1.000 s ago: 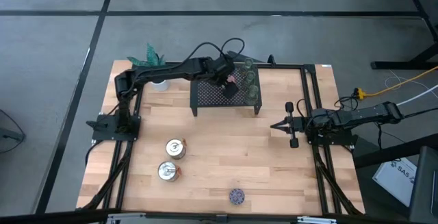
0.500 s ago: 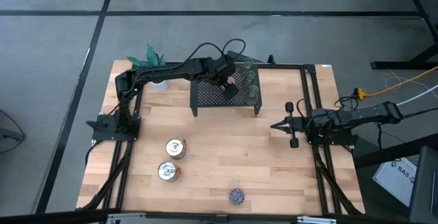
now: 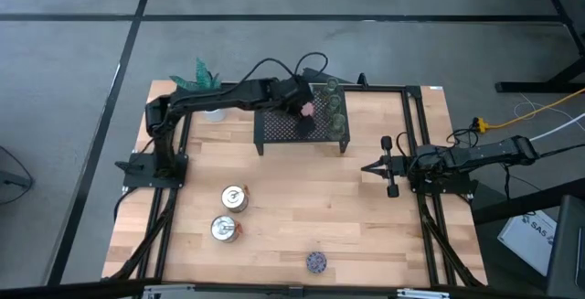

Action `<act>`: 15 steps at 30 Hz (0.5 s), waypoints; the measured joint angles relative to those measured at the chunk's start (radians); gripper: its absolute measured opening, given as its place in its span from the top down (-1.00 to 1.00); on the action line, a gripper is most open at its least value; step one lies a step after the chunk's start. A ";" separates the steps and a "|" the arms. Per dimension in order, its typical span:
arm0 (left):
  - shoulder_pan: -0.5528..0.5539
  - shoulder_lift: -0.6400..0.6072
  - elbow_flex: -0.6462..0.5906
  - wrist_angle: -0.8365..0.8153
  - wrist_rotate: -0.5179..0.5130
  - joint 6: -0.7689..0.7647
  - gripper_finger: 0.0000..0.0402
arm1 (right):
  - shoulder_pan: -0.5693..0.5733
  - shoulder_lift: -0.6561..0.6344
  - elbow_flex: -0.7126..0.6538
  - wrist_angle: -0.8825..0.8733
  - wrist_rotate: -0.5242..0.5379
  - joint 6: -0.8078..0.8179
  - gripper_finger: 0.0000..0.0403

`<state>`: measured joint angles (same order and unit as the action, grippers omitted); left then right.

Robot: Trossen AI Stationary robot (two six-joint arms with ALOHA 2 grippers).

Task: Pick & Place candle stick holders
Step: Put the red scented candle on the shelf

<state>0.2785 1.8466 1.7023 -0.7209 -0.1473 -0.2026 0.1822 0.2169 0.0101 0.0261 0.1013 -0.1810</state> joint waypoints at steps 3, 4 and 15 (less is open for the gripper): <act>-0.055 -0.036 0.000 -0.039 -0.053 0.012 -0.67 | 0.000 0.000 0.000 0.000 0.000 0.000 0.98; -0.078 -0.043 0.000 -0.046 -0.075 0.018 -0.67 | 0.000 0.000 0.000 0.000 0.000 0.000 0.98; -0.385 -0.054 0.000 -0.005 -0.220 0.101 -0.67 | 0.000 0.000 0.000 0.000 0.000 0.000 0.98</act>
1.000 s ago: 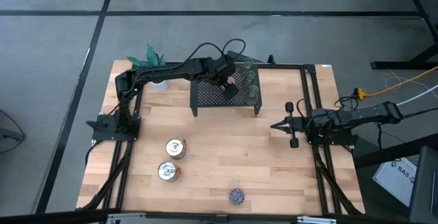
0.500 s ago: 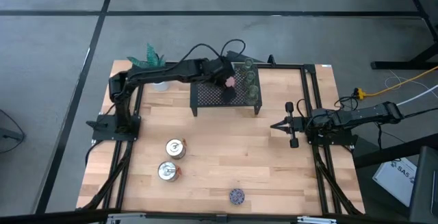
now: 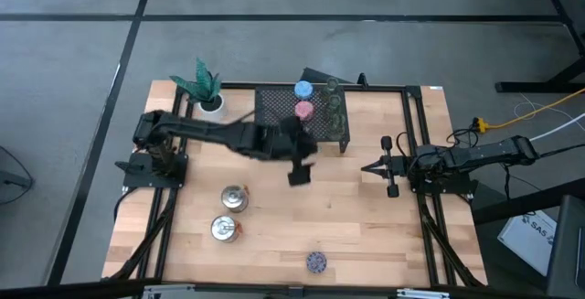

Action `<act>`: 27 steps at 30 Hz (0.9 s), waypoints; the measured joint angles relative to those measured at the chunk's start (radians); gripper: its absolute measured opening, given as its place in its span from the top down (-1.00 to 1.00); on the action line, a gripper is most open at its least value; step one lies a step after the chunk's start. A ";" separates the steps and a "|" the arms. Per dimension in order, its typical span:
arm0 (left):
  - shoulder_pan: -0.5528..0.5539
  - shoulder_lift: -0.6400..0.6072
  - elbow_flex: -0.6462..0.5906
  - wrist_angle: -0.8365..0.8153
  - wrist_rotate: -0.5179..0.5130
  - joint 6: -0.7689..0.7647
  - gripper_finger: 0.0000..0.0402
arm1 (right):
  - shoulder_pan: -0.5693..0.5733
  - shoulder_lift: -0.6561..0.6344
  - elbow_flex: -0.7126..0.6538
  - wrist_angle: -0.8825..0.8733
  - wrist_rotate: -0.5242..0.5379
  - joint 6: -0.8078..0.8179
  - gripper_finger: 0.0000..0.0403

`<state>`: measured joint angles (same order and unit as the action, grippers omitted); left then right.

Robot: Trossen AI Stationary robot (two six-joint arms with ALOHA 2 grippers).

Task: Pick & Place candle stick holders
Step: Put the red scented candle on the shelf

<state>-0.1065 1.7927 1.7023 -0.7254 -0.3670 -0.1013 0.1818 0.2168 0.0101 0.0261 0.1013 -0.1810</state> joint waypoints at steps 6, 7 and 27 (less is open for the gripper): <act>-0.150 0.000 0.000 0.067 -0.005 0.030 -0.67 | 0.000 0.000 0.000 0.000 0.000 0.000 0.98; -0.172 0.001 -0.001 0.075 -0.006 0.023 -0.67 | 0.000 0.000 0.000 0.000 0.000 0.000 0.98; -0.577 0.020 -0.375 0.707 -0.136 -0.249 -0.67 | 0.000 0.000 0.000 0.000 0.000 0.000 0.98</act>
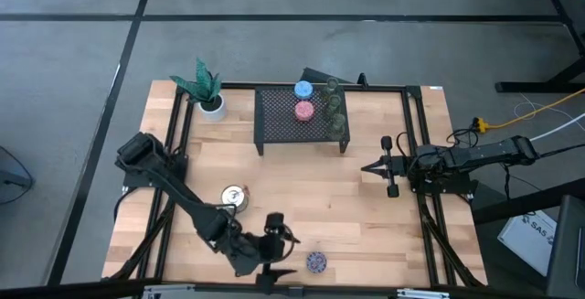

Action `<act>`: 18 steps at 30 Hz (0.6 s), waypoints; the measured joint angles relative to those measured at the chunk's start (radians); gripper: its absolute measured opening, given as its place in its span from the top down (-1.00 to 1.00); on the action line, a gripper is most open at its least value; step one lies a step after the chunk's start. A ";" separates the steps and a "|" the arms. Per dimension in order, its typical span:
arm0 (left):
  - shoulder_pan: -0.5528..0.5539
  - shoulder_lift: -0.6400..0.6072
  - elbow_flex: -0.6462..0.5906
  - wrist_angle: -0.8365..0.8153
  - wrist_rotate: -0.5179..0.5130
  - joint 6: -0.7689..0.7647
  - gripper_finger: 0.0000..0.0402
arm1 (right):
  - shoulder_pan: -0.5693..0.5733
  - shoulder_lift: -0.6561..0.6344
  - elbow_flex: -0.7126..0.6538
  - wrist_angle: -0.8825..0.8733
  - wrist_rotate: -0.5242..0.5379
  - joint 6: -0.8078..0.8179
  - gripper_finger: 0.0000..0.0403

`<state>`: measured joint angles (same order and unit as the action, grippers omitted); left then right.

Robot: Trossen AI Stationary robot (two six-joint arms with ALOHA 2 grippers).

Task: Pick & Place candle stick holders
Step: Put the red scented candle on the shelf

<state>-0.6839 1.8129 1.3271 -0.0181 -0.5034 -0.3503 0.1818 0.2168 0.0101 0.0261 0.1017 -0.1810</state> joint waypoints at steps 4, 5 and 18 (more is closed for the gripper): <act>-0.007 0.048 -0.044 0.105 0.049 0.020 -0.67 | 0.000 0.000 0.000 0.000 0.000 0.000 0.98; -0.005 0.063 -0.050 0.131 0.069 0.013 -0.67 | 0.000 0.000 0.000 0.000 0.000 0.000 0.98; 0.034 0.285 -0.058 0.348 0.111 -0.020 -0.67 | 0.000 0.000 0.000 0.000 0.000 0.000 0.98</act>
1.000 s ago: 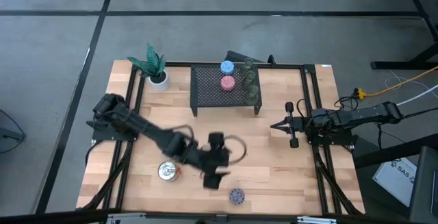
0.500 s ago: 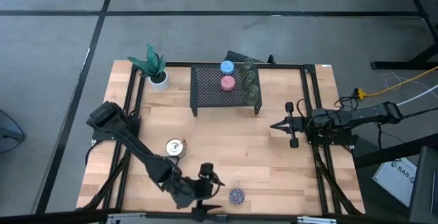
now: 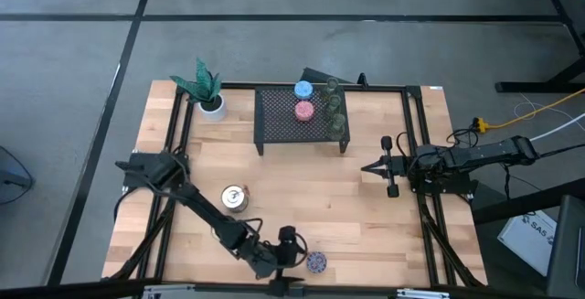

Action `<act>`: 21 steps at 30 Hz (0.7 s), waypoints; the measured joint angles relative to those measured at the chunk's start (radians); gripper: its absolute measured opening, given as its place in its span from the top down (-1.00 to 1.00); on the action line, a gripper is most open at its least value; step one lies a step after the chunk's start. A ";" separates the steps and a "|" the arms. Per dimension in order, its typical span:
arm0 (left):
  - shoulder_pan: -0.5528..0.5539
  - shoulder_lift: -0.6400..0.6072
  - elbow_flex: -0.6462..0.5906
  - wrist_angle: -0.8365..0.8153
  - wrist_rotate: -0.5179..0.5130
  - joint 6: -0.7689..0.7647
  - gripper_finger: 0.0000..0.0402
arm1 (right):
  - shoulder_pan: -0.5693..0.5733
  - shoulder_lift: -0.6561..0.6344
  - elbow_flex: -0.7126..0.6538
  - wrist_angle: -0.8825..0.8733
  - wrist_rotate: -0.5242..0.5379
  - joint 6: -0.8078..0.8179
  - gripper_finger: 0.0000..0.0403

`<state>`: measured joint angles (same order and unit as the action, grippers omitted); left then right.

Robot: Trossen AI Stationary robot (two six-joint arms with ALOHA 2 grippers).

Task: Pick & Place candle stick holders
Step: Put the red scented candle on the shelf

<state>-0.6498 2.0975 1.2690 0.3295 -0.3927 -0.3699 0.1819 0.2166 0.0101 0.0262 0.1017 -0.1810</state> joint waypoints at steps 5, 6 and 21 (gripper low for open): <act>0.019 0.034 0.000 0.013 -0.008 0.016 -0.67 | 0.000 0.000 0.000 0.000 0.000 0.000 0.98; 0.022 0.039 0.000 0.010 -0.003 0.014 -0.67 | 0.000 0.000 0.000 0.000 0.000 0.000 0.98; 0.063 0.060 0.002 -0.022 0.077 0.010 -0.67 | 0.000 0.000 0.000 0.000 0.000 0.000 0.98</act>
<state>-0.5869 2.1574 1.2705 0.3079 -0.3154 -0.3599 0.1820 0.2165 0.0101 0.0261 0.1017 -0.1810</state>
